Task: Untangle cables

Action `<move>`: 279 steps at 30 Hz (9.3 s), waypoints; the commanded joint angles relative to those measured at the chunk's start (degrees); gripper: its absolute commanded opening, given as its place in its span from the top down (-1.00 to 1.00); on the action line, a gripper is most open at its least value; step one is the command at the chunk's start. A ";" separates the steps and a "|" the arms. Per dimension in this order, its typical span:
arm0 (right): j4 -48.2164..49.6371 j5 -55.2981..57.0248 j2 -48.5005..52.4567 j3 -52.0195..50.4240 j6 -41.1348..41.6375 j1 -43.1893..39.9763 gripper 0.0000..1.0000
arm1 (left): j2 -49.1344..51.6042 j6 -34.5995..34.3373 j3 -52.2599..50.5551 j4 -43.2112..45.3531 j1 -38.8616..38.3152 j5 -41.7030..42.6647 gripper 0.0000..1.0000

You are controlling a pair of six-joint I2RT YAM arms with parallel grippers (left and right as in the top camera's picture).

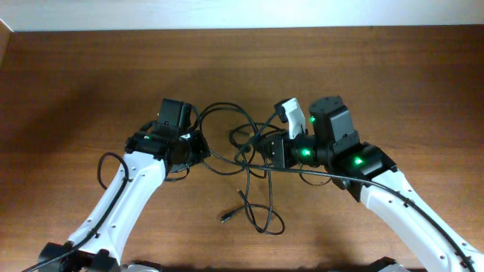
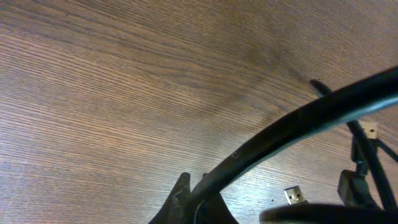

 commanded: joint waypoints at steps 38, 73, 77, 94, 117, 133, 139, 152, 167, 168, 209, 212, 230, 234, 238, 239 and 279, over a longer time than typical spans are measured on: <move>3.34 34.49 20.81 1.05 -3.58 13.77 0.18 | -28.26 11.76 15.98 14.23 8.66 5.88 1.00; -13.77 31.82 20.79 1.05 -2.95 -27.65 -0.97 | -12.44 16.74 22.75 1.70 29.49 -0.48 1.00; -13.77 31.82 20.79 1.05 -2.95 -27.65 -0.97 | -12.35 16.70 22.73 1.73 29.49 -3.26 1.00; -13.75 31.82 20.79 1.05 -2.95 -27.65 -0.97 | 19.30 11.45 51.23 6.40 38.93 -36.20 1.00; -13.75 31.82 20.79 1.05 -2.95 -27.65 -0.97 | 39.98 5.53 58.10 -15.61 43.36 4.44 -0.98; -13.75 31.82 20.79 1.05 -2.95 -27.69 -0.97 | -6.78 24.17 45.55 -35.43 30.80 12.39 -0.99; -13.75 31.82 20.79 1.05 -2.95 -27.69 -0.97 | -20.09 21.16 17.57 -27.47 21.62 14.60 -0.99; -27.28 14.16 20.79 1.05 -2.91 -27.67 -0.98 | -19.52 17.51 0.44 -22.08 13.97 19.41 -0.99; -32.02 11.69 20.79 1.05 -5.99 -27.63 0.54 | -19.52 13.64 0.44 -23.52 13.92 19.19 -0.99; -32.04 10.45 20.79 1.05 -6.58 -27.63 0.70 | -19.52 13.64 0.42 -23.41 13.92 19.21 -0.98; -32.68 22.88 32.39 25.51 -20.94 -17.53 -0.43 | -15.80 8.48 -7.61 -10.86 13.92 19.21 -0.99; -32.44 20.96 33.38 25.73 -19.37 -15.30 0.78 | -15.80 8.50 -7.61 -10.88 13.42 19.52 -0.99; -59.41 0.94 3.72 53.96 -20.74 -15.41 0.92 | -15.80 8.52 -7.61 24.50 -24.98 22.23 -0.98; -59.08 -10.25 3.80 53.94 -18.32 -15.41 0.92 | -15.80 8.52 -7.61 27.23 -29.14 17.66 -0.99; -56.19 -24.72 3.85 53.94 -18.21 -15.41 0.92 | -14.49 8.55 -7.61 28.09 -33.42 9.94 -0.99; -55.84 -27.80 3.85 53.94 -17.09 -15.41 0.92 | -13.46 8.52 -7.61 28.15 -34.34 7.56 -0.98; -74.77 22.69 36.85 51.71 -16.50 -44.76 -0.72 | 12.59 4.63 -7.61 20.11 -30.58 -11.89 -0.99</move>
